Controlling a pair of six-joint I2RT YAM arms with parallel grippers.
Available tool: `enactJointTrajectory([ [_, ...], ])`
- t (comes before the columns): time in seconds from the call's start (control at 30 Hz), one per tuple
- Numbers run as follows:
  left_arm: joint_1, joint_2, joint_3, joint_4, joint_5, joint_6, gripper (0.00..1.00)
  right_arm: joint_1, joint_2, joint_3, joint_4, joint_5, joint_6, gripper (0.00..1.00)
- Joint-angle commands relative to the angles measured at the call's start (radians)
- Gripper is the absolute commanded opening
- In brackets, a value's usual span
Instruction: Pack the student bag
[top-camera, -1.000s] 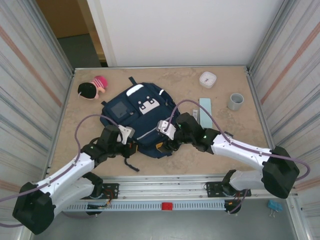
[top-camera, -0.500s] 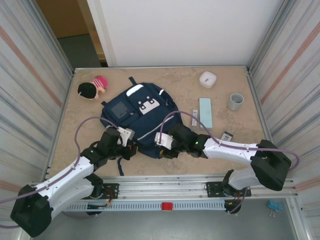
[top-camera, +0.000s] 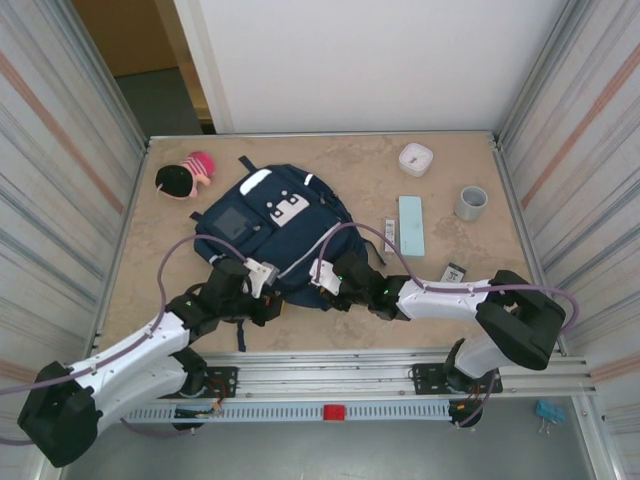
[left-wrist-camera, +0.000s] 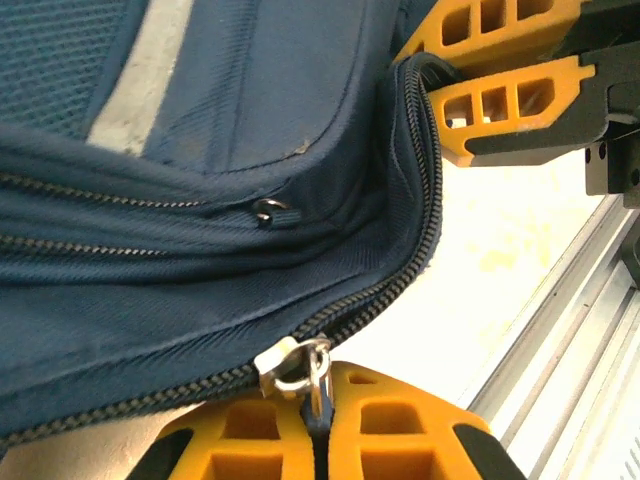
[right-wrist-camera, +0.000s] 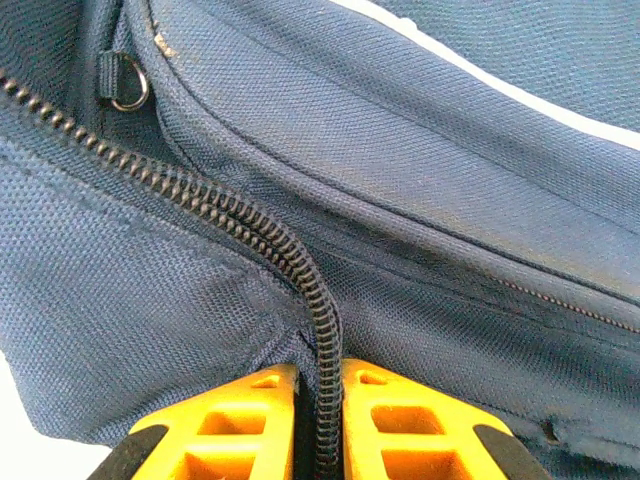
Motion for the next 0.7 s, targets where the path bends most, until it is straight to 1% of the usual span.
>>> enactJointTrajectory([
  [0.0, -0.035, 0.024, 0.068, 0.04, 0.097, 0.008, 0.06, 0.007, -0.018, -0.009, 0.134, 0.018, 0.046, 0.15],
  [0.13, -0.09, 0.087, 0.101, 0.146, 0.108, 0.007, 0.06, 0.013, -0.039, -0.023, 0.157, -0.033, 0.054, 0.18],
  [0.17, -0.103, 0.106, 0.113, 0.165, 0.096, 0.003, 0.09, 0.013, -0.044, -0.027, 0.159, -0.04, 0.055, 0.19],
  [0.27, -0.122, 0.153, 0.149, 0.195, 0.057, 0.027, 0.19, 0.004, -0.069, -0.037, 0.162, -0.063, 0.054, 0.21],
  [0.3, -0.125, 0.164, 0.163, 0.186, 0.046, 0.049, 0.24, -0.008, -0.086, -0.043, 0.156, -0.083, 0.053, 0.22],
  [0.33, -0.125, 0.17, 0.179, 0.169, 0.034, 0.081, 0.33, -0.026, -0.102, -0.048, 0.142, -0.117, 0.05, 0.22],
  [0.37, -0.125, 0.167, 0.193, 0.149, 0.023, 0.113, 0.39, -0.047, -0.117, -0.047, 0.115, -0.164, 0.039, 0.22],
  [0.4, -0.125, 0.158, 0.211, 0.108, 0.009, 0.16, 0.46, -0.083, -0.132, -0.04, 0.062, -0.233, 0.013, 0.19],
  [0.43, -0.124, 0.142, 0.23, 0.064, -0.012, 0.214, 0.53, -0.111, -0.147, -0.028, 0.014, -0.28, -0.018, 0.16],
  [0.47, -0.124, 0.126, 0.245, 0.024, -0.036, 0.259, 0.58, -0.13, -0.153, -0.014, -0.039, -0.311, -0.058, 0.14],
  [0.5, -0.124, 0.102, 0.26, -0.02, -0.07, 0.333, 0.62, -0.144, -0.159, 0.004, -0.095, -0.335, -0.108, 0.14],
  [0.57, -0.123, 0.054, 0.279, -0.087, -0.147, 0.465, 0.66, -0.167, -0.164, 0.031, -0.169, -0.362, -0.185, 0.12],
  [0.63, -0.12, 0.014, 0.288, -0.148, -0.257, 0.592, 0.69, -0.195, -0.164, 0.049, -0.203, -0.398, -0.234, 0.11],
  [0.67, -0.113, 0.003, 0.29, -0.172, -0.286, 0.657, 0.71, -0.208, -0.163, 0.053, -0.209, -0.418, -0.254, 0.11],
])
